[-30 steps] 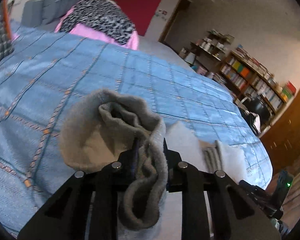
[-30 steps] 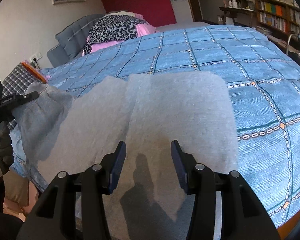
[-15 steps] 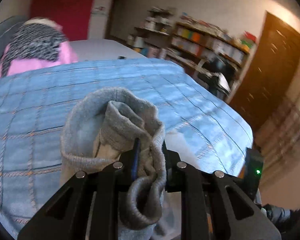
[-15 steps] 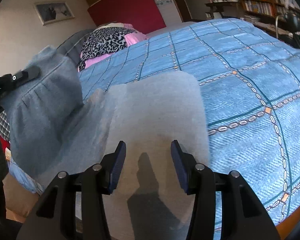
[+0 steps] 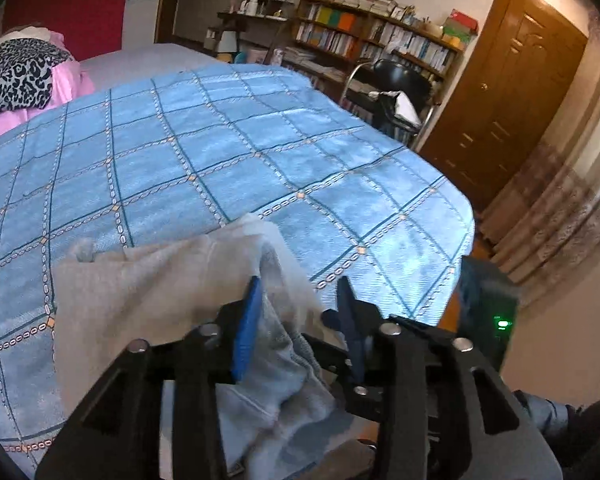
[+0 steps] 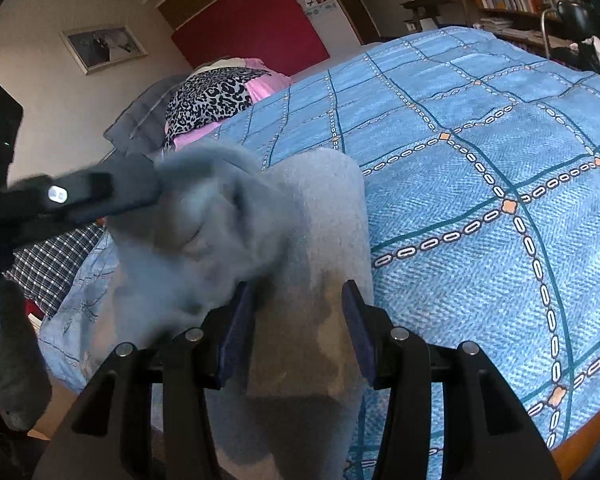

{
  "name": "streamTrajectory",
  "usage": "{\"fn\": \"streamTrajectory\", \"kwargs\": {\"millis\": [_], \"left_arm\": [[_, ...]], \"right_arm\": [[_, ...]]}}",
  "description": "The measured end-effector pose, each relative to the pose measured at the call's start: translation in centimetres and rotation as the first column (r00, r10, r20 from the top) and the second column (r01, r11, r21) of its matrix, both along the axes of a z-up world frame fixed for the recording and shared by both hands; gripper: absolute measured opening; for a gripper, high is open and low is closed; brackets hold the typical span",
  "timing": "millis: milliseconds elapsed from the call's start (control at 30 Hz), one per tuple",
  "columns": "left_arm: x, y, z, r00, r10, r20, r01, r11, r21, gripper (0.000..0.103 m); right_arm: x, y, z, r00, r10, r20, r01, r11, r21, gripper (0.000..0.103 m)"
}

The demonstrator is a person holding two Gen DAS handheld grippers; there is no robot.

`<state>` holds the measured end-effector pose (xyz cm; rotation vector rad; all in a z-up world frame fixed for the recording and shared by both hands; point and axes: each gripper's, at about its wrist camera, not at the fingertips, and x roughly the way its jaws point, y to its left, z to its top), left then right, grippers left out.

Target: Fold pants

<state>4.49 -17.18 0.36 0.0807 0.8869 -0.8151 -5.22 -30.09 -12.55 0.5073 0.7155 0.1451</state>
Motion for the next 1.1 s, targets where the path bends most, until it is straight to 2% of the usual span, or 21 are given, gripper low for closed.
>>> {"fn": "streamTrajectory", "kwargs": {"millis": [100,167,233,300,367,467,567,633,700,767,833,900,1000,1100], "left_arm": [[-0.1,1.7,0.5,1.0,0.021,-0.009,-0.021,0.999,-0.036,0.047],[0.2,3.6,0.9,0.998,0.068,-0.005,-0.068,0.997,-0.042,0.053],[0.7,6.2,0.7,0.99,0.143,-0.009,-0.143,0.989,-0.045,0.055],[1.4,8.2,0.2,0.98,0.197,-0.017,-0.198,0.98,-0.034,0.055],[1.9,9.9,-0.7,0.971,0.24,-0.023,-0.24,0.971,-0.008,0.055],[2.1,11.0,-2.3,0.968,0.246,-0.05,-0.245,0.969,0.017,0.056],[1.8,11.3,-4.0,0.971,0.227,-0.081,-0.224,0.974,0.037,0.056],[1.7,11.3,-4.9,0.973,0.21,-0.099,-0.208,0.978,0.036,0.057],[1.6,11.1,-5.6,0.975,0.19,-0.112,-0.188,0.982,0.035,0.06],[1.5,11.1,-6.1,0.976,0.18,-0.123,-0.177,0.984,0.031,0.061],[1.4,11.1,-6.4,0.978,0.161,-0.135,-0.16,0.987,0.017,0.061],[1.2,11.1,-6.4,0.98,0.15,-0.133,-0.15,0.989,0.015,0.061],[0.9,11.1,-6.3,0.982,0.141,-0.126,-0.14,0.99,0.012,0.061],[0.6,10.8,-6.2,0.983,0.13,-0.126,-0.13,0.992,0.012,0.061]], "right_arm": [[-0.1,-0.4,-0.2,1.0,0.011,0.001,-0.011,1.0,0.027,0.047],[-0.3,-0.7,-0.4,1.0,0.019,-0.002,-0.018,0.998,0.067,0.048],[-0.8,-1.1,-0.6,1.0,0.03,-0.004,-0.03,0.991,0.133,0.048],[-0.9,-1.6,-0.8,0.999,0.038,-0.008,-0.035,0.978,0.206,0.049],[-1.2,-1.8,-0.8,1.0,0.026,-0.015,-0.022,0.971,0.237,0.049],[-1.3,-1.8,-0.6,1.0,0.026,-0.017,-0.02,0.961,0.276,0.049],[-1.2,-2.3,-1.0,0.999,0.038,-0.007,-0.032,0.904,0.426,0.051],[-1.3,-2.2,-1.1,0.999,0.042,-0.001,-0.036,0.877,0.48,0.054],[-1.1,-1.5,-0.9,0.998,0.069,0.011,-0.065,0.86,0.506,0.062],[-0.5,-0.5,-0.6,0.995,0.102,0.01,-0.094,0.861,0.501,0.063],[0.2,0.6,-0.2,0.993,0.116,0.0,-0.104,0.883,0.458,0.07],[0.9,1.5,0.1,0.992,0.13,0.007,-0.12,0.896,0.428,0.081],[2.2,2.4,0.3,0.992,0.124,-0.014,-0.108,0.906,0.409,0.084],[3.3,3.2,0.1,0.994,0.082,-0.076,-0.05,0.937,0.347,0.083]]}}
